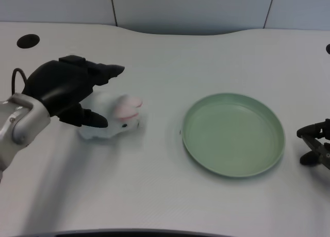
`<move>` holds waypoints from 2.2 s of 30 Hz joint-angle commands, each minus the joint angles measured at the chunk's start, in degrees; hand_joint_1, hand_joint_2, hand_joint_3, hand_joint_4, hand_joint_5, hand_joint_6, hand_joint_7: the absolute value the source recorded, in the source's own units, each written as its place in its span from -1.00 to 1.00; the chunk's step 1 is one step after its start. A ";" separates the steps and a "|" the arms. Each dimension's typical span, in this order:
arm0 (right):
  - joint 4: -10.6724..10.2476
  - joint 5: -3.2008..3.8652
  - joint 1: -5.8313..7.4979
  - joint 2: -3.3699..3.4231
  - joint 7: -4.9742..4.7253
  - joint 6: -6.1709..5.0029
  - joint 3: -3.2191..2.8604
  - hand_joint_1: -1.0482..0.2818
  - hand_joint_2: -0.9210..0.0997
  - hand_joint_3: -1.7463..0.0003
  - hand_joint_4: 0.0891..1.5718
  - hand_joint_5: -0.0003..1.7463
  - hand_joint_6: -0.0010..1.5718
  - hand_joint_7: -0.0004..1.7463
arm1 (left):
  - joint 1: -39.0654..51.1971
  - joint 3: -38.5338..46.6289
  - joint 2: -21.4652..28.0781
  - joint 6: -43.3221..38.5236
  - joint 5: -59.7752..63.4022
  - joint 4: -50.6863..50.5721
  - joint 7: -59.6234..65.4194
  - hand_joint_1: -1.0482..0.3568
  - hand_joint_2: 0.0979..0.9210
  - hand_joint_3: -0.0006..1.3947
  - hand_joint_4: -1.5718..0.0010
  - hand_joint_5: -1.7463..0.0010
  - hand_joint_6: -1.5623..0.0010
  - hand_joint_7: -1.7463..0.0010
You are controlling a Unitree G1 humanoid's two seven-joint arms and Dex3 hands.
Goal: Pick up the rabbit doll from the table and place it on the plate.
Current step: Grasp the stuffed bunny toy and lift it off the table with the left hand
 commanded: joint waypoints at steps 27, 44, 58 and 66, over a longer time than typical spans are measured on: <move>-8.19 -0.08 6.05 -0.02 -0.12 2.55 0.51 -0.56 -1.00 0.83 0.07 0.13 0.04 -0.05 | -18.90 -26.69 -15.65 20.19 11.75 34.54 0.48 -0.98 0.95 -0.95 1.00 1.00 1.00 1.00; -16.13 1.20 11.26 0.40 1.19 3.88 0.37 -0.57 -1.00 0.83 0.09 0.16 0.03 -0.03 | -15.76 -27.09 -14.88 15.40 9.47 35.93 14.43 -0.65 0.59 -1.00 0.60 0.79 0.66 0.91; -17.91 0.91 11.98 0.47 1.11 4.67 0.72 -0.58 -1.00 0.83 0.09 0.14 0.04 -0.01 | -16.27 -22.86 -14.70 16.63 4.79 35.98 7.79 -0.18 0.69 -0.99 0.55 -0.36 0.40 0.04; -16.61 0.57 11.57 0.44 0.81 4.09 0.90 -0.58 -1.00 0.83 0.09 0.13 0.04 -0.01 | -15.43 -23.43 -14.57 16.41 5.63 35.98 14.09 0.18 0.85 -0.99 0.34 -0.72 0.36 -0.34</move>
